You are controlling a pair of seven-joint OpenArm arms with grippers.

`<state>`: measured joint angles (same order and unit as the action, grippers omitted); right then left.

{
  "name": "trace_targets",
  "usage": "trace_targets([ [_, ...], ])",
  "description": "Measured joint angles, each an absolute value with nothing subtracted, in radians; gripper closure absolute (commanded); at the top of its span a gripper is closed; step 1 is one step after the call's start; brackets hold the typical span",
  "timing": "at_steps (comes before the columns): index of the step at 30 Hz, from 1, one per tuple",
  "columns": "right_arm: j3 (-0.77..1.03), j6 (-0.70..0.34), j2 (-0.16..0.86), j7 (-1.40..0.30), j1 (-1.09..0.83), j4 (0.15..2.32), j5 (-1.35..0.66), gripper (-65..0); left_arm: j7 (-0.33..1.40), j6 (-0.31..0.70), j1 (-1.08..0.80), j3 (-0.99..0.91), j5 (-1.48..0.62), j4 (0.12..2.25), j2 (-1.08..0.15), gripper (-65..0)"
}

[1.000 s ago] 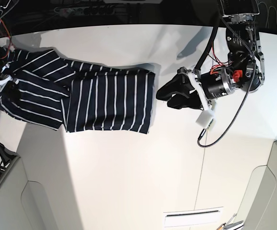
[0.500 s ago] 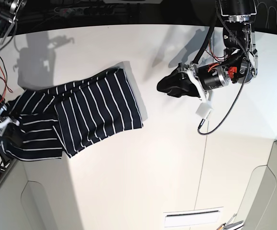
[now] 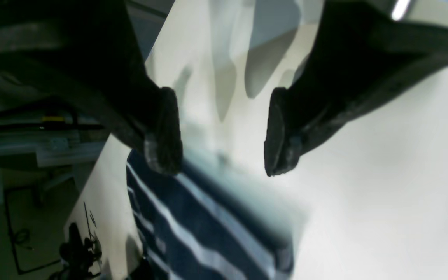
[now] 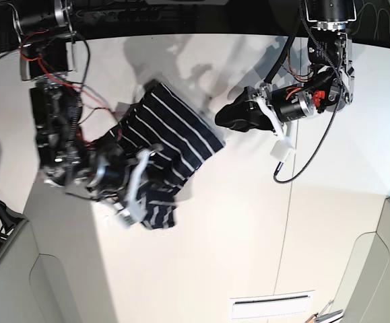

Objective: Fold the T-shirt properly
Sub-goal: 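Fold the strip's other end over with the right gripper toward the left gripper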

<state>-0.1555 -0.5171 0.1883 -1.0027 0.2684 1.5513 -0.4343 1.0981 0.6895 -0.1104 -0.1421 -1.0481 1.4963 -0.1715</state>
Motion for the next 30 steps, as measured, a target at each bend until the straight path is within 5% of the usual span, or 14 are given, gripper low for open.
trace_targets([
  [3,-0.292,-0.447,0.164,-1.003,0.265,1.551,-0.303,-28.5,1.098,0.69,-0.11,-0.142,-1.047,1.496,-0.172,-36.3],
  [5,-0.37,-0.439,0.164,-0.985,0.264,1.551,-0.242,-33.5,1.098,0.69,-0.111,-0.142,-1.047,1.496,-0.173,-36.3],
  [15,-0.583,-0.422,0.169,-0.951,0.266,1.551,-0.187,-33.6,1.099,0.69,-0.11,-0.164,-1.082,1.496,-0.178,-36.3],
  [30,-0.609,-0.421,0.133,-1.005,0.269,1.658,-0.21,-33.6,1.268,0.69,-0.11,-0.385,-1.275,1.497,-0.18,-36.3],
])
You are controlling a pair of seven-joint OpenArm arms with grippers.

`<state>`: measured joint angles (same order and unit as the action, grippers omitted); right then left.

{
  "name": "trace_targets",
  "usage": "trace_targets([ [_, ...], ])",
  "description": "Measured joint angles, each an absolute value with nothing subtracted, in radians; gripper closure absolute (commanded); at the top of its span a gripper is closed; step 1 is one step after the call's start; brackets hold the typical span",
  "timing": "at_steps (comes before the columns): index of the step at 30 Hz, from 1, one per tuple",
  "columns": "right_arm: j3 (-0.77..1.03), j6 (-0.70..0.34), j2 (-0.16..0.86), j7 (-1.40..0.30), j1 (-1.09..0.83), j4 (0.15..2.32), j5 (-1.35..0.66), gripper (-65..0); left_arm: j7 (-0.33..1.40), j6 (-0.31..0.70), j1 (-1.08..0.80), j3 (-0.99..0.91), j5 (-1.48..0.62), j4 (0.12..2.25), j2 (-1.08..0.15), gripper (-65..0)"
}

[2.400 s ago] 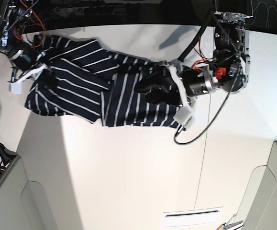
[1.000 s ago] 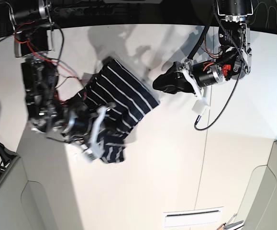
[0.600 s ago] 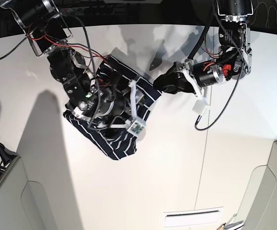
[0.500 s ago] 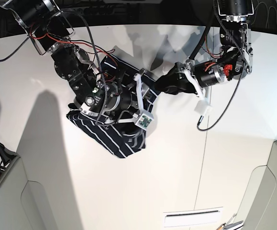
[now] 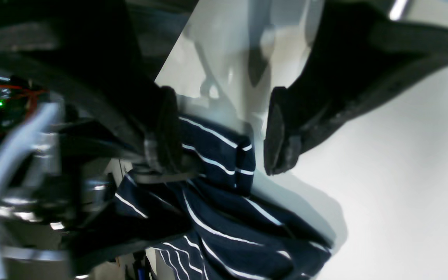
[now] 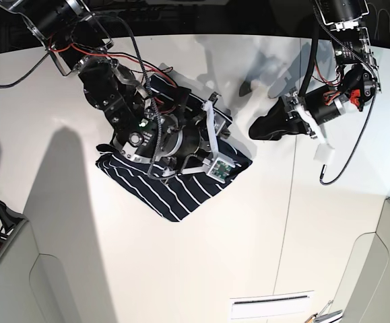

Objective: Fold the T-shirt properly
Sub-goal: 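Fold the strip's other end over with the right gripper toward the left gripper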

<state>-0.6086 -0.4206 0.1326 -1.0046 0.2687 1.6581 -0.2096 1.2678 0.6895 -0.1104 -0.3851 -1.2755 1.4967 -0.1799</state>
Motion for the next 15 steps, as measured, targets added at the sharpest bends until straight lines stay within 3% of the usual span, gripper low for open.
trace_targets([
  [9,-0.604,-0.417,0.13,-1.042,0.258,1.736,-0.234,-33.6,1.269,0.69,-0.11,-0.385,-1.276,1.497,-0.23,-36.3],
  [15,-0.483,-0.388,0.127,-1.04,0.26,1.763,-0.206,-33.6,1.267,0.69,-0.11,-0.385,-1.276,1.497,-0.236,-36.3],
])
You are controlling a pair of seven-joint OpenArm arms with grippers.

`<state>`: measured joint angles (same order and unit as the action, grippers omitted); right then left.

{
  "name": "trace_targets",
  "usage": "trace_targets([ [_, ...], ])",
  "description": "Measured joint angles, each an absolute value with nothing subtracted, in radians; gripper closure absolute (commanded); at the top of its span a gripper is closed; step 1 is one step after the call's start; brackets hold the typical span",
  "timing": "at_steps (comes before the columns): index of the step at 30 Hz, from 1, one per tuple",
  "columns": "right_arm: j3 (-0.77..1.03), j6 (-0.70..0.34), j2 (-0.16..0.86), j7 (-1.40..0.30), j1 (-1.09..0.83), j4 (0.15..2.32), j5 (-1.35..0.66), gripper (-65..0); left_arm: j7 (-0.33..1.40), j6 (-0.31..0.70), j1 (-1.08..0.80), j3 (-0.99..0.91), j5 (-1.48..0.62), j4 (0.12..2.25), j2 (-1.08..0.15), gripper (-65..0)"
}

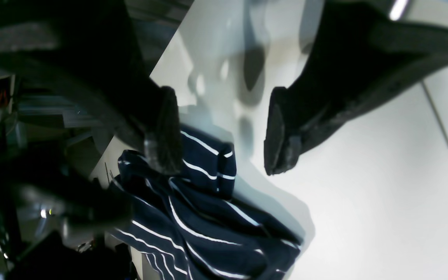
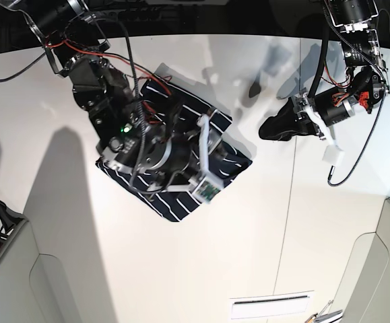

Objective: Fold the T-shirt properly
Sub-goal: 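Fold the strip's other end over with the right gripper toward the left gripper, then release the right gripper and lift it off the folded bundle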

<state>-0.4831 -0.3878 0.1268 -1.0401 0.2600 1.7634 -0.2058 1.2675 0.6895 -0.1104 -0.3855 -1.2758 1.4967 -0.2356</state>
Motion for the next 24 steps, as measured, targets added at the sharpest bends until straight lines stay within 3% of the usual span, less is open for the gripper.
trace_targets([
  [5,-0.377,-0.389,0.134,-1.056,0.225,1.763,-0.289,-33.4,1.267,0.69,-0.11,-0.385,-1.273,1.497,-0.236,-36.3],
  [16,-0.369,-0.495,0.186,-1.067,-0.061,1.768,-0.415,-33.4,1.24,0.69,-0.111,-0.385,-1.269,1.497,-0.236,-36.3],
  [24,-0.368,-0.529,0.188,-1.073,-0.187,1.944,-0.462,-33.4,1.24,0.69,-0.11,-0.385,-1.269,1.497,-0.236,-36.3],
])
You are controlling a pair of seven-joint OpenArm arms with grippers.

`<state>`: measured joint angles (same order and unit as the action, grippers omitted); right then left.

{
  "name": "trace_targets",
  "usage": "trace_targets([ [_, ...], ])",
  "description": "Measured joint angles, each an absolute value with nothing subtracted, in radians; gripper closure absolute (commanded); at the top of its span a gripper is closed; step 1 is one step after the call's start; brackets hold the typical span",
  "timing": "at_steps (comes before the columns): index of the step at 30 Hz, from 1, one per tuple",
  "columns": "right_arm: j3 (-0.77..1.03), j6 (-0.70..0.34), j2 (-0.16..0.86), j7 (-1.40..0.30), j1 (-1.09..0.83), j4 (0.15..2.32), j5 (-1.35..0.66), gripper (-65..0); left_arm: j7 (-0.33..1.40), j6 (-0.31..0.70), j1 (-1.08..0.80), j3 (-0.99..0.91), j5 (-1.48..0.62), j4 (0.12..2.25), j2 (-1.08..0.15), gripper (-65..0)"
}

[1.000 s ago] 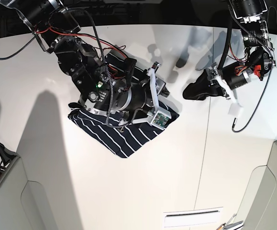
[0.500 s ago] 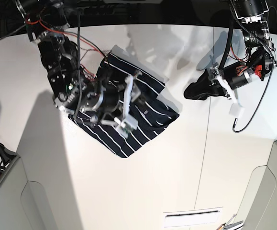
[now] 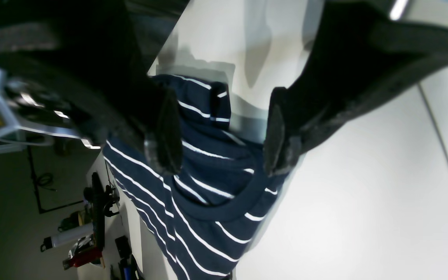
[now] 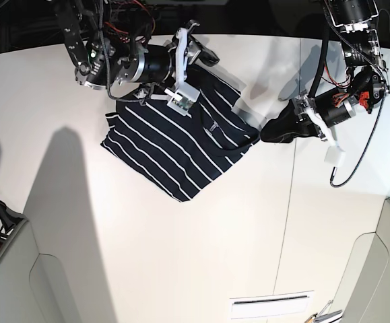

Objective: Fold the T-shirt properly
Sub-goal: 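Release the right gripper and lift it off the folded bundle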

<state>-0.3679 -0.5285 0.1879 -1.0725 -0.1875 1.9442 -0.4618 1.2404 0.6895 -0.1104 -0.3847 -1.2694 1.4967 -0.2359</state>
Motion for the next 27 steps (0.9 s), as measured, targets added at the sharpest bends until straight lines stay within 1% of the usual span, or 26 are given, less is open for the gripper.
trace_targets([
  [3,-0.368,-0.527,0.189,-1.071,-0.185,2.03,-0.45,-33.4,1.242,0.69,-0.111,-0.385,-1.296,1.497,-0.238,-35.9],
  [4,-0.366,-0.525,0.189,-1.071,-0.183,2.056,-0.441,-33.4,1.257,0.69,-0.11,-0.385,-1.317,1.497,-0.242,-34.2],
  [5,-0.366,-0.524,0.189,-1.065,-0.181,2.082,-0.421,-33.4,1.283,0.69,-0.11,-0.385,-1.336,1.504,-0.249,-30.8],
  [7,-0.364,-0.517,0.188,-1.037,-0.181,2.116,-0.35,-33.4,1.342,0.69,-0.112,-0.385,-1.389,1.541,-0.255,-21.8],
  [8,-0.356,-0.493,0.187,-1.009,-0.183,2.121,-0.317,-33.4,1.374,0.69,-0.113,-0.385,-1.409,1.573,-0.255,-17.9],
  [9,-0.341,-0.469,0.185,-0.979,-0.183,2.121,-0.274,-33.4,1.399,0.69,-0.113,-0.385,-1.422,1.607,-0.255,-15.5],
  [12,-0.259,-0.373,0.186,-0.867,-0.175,2.12,-0.175,-33.4,1.408,0.693,-0.113,-0.381,-1.454,1.707,-0.255,-14.7],
  [14,-0.196,-0.343,0.188,-0.863,-0.144,2.12,-0.164,-33.3,1.408,0.693,-0.117,-0.363,-1.454,1.76,-0.258,-14.7],
  [15,-0.166,-0.339,0.188,-0.86,-0.129,2.12,-0.165,-31.9,1.406,0.693,-0.125,-0.345,-1.454,1.78,-0.26,-14.7],
  [16,-0.138,-0.339,0.187,-0.86,-0.115,2.12,-0.166,-28.2,1.406,0.693,-0.139,-0.325,-1.454,1.795,-0.261,-14.7],
  [17,-0.112,-0.339,0.185,-0.857,-0.105,2.115,-0.169,-22.8,1.407,0.693,-0.152,-0.299,-1.454,1.805,-0.261,-14.7],
  [20,-0.05,-0.335,0.185,-0.857,-0.079,2.072,-0.168,-3.3,1.414,0.693,-0.192,-0.21,-1.449,1.811,-0.255,-14.7],
  [21,-0.037,-0.334,0.186,-0.859,-0.063,2.046,-0.172,0.0,1.413,0.693,-0.201,-0.177,-1.448,1.811,-0.252,-14.7],
  [23,-0.028,-0.337,0.185,-0.85,-0.019,1.988,-0.183,0.0,1.408,0.693,-0.204,-0.11,-1.432,1.811,-0.25,-14.7],
  [27,-0.029,-0.353,0.183,-0.802,0.053,1.841,-0.228,0.0,1.332,0.693,-0.213,0.008,-1.298,1.811,-0.215,-14.7],
])
